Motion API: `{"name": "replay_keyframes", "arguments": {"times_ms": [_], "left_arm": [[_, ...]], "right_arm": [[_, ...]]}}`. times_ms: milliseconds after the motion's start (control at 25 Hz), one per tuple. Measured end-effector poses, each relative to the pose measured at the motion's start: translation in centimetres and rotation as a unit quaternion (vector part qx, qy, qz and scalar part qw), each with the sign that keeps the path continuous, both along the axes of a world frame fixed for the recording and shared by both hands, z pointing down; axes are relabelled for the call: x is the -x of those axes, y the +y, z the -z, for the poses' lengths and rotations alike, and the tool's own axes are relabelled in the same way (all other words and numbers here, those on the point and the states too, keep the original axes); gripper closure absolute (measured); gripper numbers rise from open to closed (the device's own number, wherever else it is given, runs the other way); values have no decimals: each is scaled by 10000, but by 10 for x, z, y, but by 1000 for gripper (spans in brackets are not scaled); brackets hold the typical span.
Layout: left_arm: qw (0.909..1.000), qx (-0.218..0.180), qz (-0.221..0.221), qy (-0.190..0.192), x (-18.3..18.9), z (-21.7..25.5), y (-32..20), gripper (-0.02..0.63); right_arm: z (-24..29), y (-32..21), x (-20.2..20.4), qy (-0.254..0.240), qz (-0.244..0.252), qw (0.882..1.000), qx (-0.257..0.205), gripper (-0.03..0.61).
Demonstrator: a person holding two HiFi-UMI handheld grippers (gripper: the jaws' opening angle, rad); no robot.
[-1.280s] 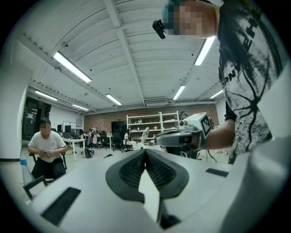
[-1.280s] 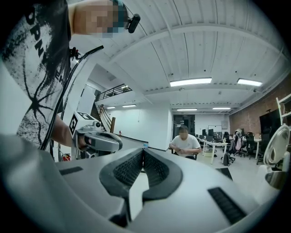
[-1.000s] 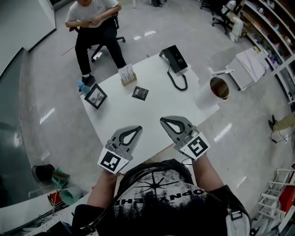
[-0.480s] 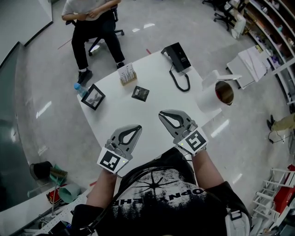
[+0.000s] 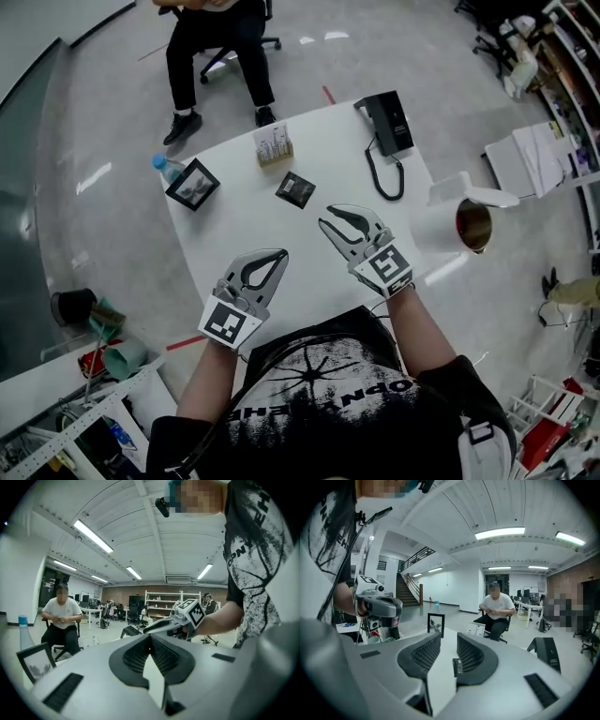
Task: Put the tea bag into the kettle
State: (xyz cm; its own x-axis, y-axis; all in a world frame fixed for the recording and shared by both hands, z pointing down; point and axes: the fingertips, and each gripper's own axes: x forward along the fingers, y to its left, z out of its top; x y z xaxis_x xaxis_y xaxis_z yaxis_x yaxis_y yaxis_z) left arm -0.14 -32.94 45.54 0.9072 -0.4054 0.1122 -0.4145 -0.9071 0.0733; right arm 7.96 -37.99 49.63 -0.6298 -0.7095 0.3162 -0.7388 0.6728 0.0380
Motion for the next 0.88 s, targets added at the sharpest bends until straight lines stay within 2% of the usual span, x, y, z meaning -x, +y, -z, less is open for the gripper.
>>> {"name": "replay_keyframes", "arguments": {"times_ms": [240,400,640,880], "left_arm": [[9988,129,467,-42,2,-12,-18,601],[9959,270,858,6,10,-19,-32,603],[9909,406,1279,69,19,-30,-39,603],[9844,589,1654,150,30,-34,-40,601]], "right_arm": [[-53,-44,0,306,203,9973,638,399],[-97,-69,10,530,382,9900,1252,310],[-159,-99,16,966,471,9773,1828,269],[-194,-119,18,1315,419,9682,2088,206]]}}
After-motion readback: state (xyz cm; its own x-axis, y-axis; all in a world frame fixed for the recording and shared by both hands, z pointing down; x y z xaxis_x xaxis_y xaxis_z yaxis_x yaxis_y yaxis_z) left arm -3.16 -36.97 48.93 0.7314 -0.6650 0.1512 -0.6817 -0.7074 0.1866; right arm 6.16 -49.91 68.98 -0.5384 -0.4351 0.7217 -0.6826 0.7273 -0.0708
